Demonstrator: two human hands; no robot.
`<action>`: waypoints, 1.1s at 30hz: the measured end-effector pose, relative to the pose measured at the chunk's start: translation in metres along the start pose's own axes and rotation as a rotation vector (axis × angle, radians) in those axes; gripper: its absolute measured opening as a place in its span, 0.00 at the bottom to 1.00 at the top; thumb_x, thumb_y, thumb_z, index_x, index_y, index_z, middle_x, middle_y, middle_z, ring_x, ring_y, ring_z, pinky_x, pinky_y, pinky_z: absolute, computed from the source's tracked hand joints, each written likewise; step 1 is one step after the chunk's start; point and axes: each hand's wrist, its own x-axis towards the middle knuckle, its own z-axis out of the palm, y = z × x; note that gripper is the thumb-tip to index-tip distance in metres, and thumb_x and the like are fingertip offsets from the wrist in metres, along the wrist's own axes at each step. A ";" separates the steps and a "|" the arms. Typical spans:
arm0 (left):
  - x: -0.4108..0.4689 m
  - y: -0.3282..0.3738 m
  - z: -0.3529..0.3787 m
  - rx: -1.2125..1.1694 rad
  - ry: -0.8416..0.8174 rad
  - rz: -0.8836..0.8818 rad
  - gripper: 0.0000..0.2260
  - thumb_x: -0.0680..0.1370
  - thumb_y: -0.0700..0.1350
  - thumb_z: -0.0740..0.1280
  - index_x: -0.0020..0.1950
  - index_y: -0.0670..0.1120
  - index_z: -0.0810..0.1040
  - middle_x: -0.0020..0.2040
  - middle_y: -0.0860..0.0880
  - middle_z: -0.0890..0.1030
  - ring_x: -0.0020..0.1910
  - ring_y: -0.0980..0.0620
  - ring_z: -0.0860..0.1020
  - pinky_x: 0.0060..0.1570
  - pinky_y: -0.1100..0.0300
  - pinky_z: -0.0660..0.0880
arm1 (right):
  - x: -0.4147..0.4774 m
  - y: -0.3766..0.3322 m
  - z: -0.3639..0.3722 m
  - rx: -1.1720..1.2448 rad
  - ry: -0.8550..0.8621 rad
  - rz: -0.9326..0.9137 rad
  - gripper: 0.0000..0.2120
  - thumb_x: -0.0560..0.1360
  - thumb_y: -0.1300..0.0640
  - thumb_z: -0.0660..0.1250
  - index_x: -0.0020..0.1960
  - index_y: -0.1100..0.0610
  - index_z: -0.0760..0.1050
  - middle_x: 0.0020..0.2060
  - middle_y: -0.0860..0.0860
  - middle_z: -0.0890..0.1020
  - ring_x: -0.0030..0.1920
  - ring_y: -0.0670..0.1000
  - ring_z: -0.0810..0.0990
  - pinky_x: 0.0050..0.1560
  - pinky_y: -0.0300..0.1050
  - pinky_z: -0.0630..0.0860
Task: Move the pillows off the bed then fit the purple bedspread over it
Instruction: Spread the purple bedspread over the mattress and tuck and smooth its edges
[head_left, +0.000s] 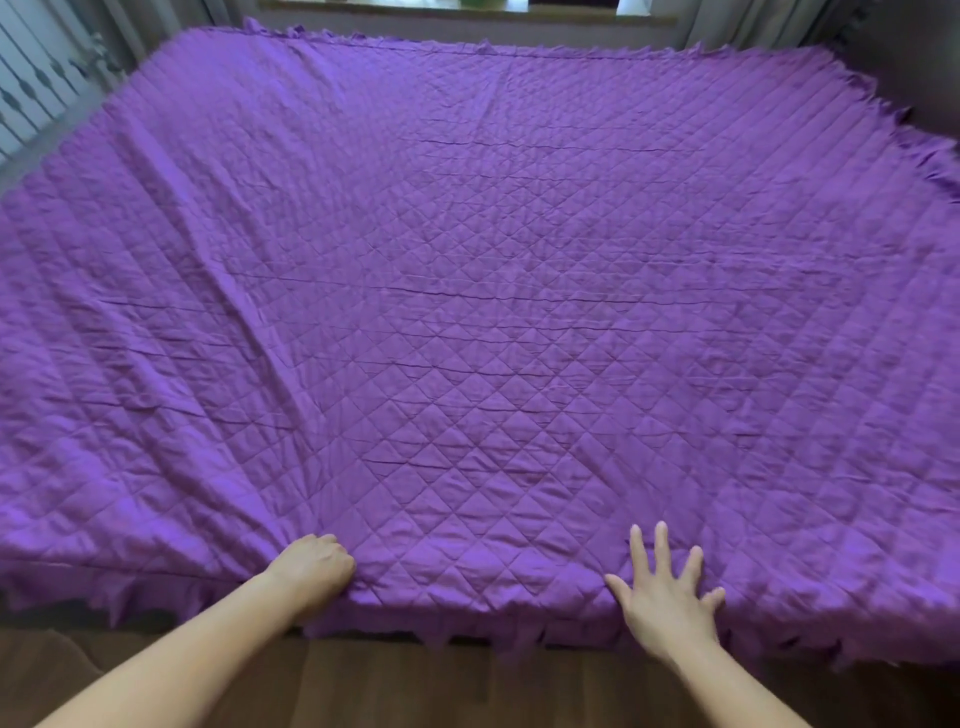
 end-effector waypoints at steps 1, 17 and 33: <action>0.000 0.000 0.000 -0.015 0.005 -0.006 0.14 0.79 0.39 0.55 0.61 0.43 0.74 0.62 0.45 0.76 0.63 0.45 0.70 0.59 0.53 0.67 | -0.003 0.002 0.001 -0.020 0.011 0.002 0.34 0.77 0.33 0.44 0.76 0.46 0.38 0.76 0.50 0.36 0.73 0.67 0.45 0.65 0.69 0.57; -0.059 -0.066 0.046 -0.265 0.414 -0.362 0.17 0.54 0.32 0.75 0.36 0.45 0.74 0.33 0.47 0.75 0.31 0.45 0.76 0.22 0.58 0.70 | -0.045 -0.188 0.004 -0.235 0.443 -0.640 0.24 0.52 0.59 0.79 0.47 0.57 0.81 0.54 0.60 0.81 0.55 0.62 0.80 0.50 0.70 0.73; -0.078 -0.135 0.127 -0.078 0.463 -0.357 0.13 0.62 0.35 0.51 0.24 0.44 0.73 0.22 0.46 0.71 0.22 0.48 0.73 0.23 0.61 0.67 | -0.096 -0.350 0.035 -0.420 0.430 -0.863 0.07 0.61 0.56 0.73 0.37 0.53 0.76 0.35 0.53 0.77 0.35 0.56 0.76 0.52 0.61 0.66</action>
